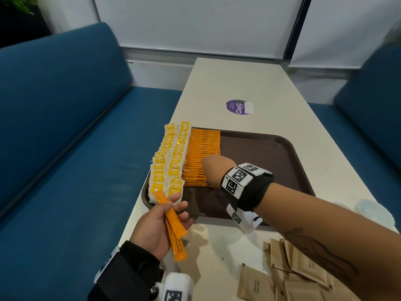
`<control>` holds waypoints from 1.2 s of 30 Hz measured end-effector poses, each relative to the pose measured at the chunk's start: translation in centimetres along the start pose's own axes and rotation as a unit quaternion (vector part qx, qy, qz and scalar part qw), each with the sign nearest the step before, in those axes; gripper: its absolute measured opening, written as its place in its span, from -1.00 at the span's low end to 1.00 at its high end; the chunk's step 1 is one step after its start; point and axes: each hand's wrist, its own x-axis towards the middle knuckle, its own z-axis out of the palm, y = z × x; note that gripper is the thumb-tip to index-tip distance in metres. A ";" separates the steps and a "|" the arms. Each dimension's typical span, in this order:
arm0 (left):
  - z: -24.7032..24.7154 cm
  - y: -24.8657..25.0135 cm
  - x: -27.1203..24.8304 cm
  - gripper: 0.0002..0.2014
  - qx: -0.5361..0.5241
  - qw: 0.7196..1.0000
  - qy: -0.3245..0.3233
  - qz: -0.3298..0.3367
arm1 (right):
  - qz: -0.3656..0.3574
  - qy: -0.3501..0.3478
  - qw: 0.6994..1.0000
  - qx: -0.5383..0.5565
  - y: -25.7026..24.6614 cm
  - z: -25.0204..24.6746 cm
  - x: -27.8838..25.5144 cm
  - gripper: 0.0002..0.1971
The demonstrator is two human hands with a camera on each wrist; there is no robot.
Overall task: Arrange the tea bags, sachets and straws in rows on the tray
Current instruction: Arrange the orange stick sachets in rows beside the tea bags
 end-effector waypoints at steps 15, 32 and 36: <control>0.5 -0.1 0.1 -0.73 0.001 0.998 -0.041 0.038 | 0.001 0.012 0.999 0.037 0.7 0.0 -1.4 -0.75; -0.4 -0.3 0.0 -0.77 -0.002 0.998 -0.034 0.049 | -0.027 -0.024 0.998 -0.047 -1.4 -0.4 -0.3 -0.82; -0.3 -0.2 -0.1 -0.77 -0.003 0.998 -0.032 0.046 | -0.023 -0.040 0.998 -0.043 -1.5 -0.4 0.4 -0.70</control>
